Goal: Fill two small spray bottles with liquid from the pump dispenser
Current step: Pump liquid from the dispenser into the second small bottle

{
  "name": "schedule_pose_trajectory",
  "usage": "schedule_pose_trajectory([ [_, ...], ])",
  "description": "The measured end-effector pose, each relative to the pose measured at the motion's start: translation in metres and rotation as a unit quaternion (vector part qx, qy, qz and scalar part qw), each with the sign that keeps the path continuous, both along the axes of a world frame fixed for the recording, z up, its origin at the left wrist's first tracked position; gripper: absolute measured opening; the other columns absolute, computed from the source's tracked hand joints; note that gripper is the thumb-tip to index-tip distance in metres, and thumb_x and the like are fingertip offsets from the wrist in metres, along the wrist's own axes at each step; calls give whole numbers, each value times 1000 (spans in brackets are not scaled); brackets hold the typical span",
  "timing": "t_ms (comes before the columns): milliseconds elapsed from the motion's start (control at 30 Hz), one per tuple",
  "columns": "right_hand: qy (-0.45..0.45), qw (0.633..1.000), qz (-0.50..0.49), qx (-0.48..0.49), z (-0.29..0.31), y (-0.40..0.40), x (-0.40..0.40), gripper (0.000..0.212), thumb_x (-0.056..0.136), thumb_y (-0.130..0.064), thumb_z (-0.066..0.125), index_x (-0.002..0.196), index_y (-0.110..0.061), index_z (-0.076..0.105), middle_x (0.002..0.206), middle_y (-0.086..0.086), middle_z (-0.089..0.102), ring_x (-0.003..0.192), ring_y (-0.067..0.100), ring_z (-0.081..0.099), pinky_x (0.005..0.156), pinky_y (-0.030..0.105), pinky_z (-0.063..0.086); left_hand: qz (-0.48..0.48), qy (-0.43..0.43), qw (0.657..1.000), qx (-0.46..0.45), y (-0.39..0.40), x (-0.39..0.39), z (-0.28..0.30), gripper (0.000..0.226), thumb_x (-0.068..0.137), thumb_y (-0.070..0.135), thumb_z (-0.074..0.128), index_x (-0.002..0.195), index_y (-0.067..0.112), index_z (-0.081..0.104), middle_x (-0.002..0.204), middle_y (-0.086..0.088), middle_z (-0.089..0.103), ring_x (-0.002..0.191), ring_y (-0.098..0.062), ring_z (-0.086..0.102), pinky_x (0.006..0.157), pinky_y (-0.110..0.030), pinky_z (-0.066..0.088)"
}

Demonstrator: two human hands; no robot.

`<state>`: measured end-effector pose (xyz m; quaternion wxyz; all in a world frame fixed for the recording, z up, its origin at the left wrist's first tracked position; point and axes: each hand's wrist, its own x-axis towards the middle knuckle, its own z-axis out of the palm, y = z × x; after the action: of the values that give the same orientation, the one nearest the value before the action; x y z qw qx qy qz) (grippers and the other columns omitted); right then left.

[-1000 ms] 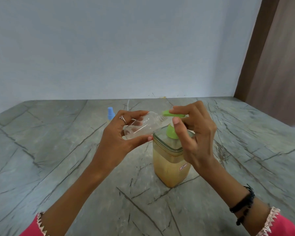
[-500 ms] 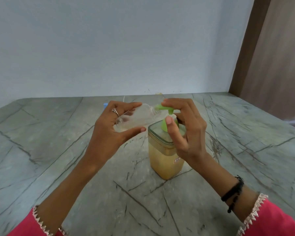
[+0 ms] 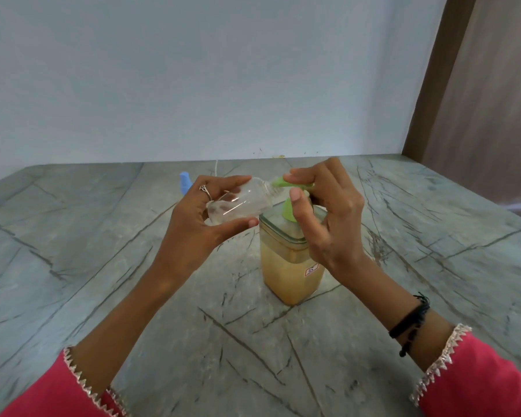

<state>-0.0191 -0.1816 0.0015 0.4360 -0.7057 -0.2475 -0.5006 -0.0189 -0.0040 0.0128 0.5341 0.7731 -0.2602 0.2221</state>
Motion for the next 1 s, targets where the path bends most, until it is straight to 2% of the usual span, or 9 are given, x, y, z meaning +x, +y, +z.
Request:
schedule_pose_trajectory([
  [100, 6, 1000, 2, -23, -2, 0, -2, 35, 89, -30, 46, 99, -2, 65, 98, 1, 53, 67, 5, 51, 56, 20, 40, -2, 9, 1000, -10, -1, 0, -1, 50, 59, 32, 75, 106, 40, 57, 105, 1, 61, 95, 0, 60, 79, -9, 48],
  [233, 5, 1000, 5, -19, -1, 0, -2, 35, 89, -29, 45, 100, -3, 65, 97, 3, 55, 71, 2, 52, 58, 19, 40, -3, 14, 1000, -12, 1, 0, -2, 50, 59, 34, 74, 105, 41, 56, 106, 3, 61, 96, -2, 61, 80, -12, 50],
  [333, -1, 1000, 9, 0, 1, 0, -2, 33, 90, -29, 47, 95, -4, 67, 93, 1, 55, 72, 12, 59, 55, 33, 50, -5, 16, 1000, -19, 1, -1, -3, 49, 60, 31, 75, 105, 39, 58, 105, 2, 62, 96, -2, 62, 79, -12, 50],
  [400, -5, 1000, 3, 4, 3, 1, 0, 32, 89, -28, 49, 86, -2, 67, 84, 0, 53, 68, 12, 57, 52, 37, 50, -7, 12, 1000, -17, 0, -1, -4, 47, 61, 30, 75, 104, 37, 59, 104, 2, 61, 93, 0, 61, 77, -11, 49],
  [500, -7, 999, -31, -18, 6, 1, 2, 34, 89, -27, 51, 72, 1, 62, 73, -2, 47, 59, 14, 49, 46, 35, 43, -1, 5, 1000, -4, -1, -1, -4, 47, 61, 33, 75, 104, 38, 59, 102, 3, 61, 93, 2, 59, 75, -9, 47],
  [567, -12, 999, -33, -19, 5, 1, 2, 33, 89, -26, 51, 71, 0, 61, 72, -2, 47, 59, 14, 48, 45, 34, 42, 2, 7, 1000, -2, -1, -1, -4, 47, 60, 33, 75, 104, 38, 58, 103, 3, 62, 94, 3, 59, 75, -8, 47],
  [667, -18, 1000, -14, -9, 1, 0, 1, 32, 89, -26, 48, 83, 0, 67, 81, 1, 53, 62, 12, 53, 49, 31, 46, -7, 16, 1000, -9, -2, -1, -3, 48, 60, 33, 75, 105, 37, 58, 103, 3, 61, 95, 0, 61, 76, -11, 50],
  [833, -9, 1000, -7, -13, -3, 0, -1, 34, 90, -26, 45, 99, -2, 67, 96, 1, 56, 71, -5, 50, 62, 12, 37, -7, 17, 1000, -15, 0, -1, -3, 49, 60, 33, 75, 105, 39, 58, 104, 4, 61, 95, -3, 62, 79, -15, 52],
  [1000, -15, 1000, 7, 7, -1, 0, -1, 32, 90, -25, 45, 94, -4, 68, 94, -1, 59, 66, 7, 59, 56, 22, 45, -7, 16, 1000, -10, 0, -1, -3, 49, 60, 31, 74, 106, 37, 57, 104, 3, 61, 94, 0, 61, 76, -11, 50],
])
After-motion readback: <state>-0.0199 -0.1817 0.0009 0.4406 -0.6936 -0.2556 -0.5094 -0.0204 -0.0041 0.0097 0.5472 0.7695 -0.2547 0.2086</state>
